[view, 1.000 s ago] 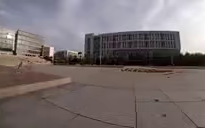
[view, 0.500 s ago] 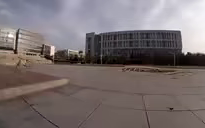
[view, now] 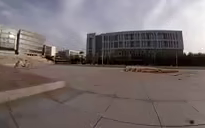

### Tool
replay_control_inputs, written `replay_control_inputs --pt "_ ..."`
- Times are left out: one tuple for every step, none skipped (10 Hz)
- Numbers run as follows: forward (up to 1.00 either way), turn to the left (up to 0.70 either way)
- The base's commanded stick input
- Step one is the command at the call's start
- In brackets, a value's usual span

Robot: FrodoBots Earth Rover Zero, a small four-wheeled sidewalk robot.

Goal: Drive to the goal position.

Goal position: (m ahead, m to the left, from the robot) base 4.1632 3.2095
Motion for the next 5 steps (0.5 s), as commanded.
replay_control_inputs --pt "0.7 0.0" --pt "0.7 0.0" --pt "0.7 0.0" --pt "0.7 0.0" --pt "0.7 0.0"
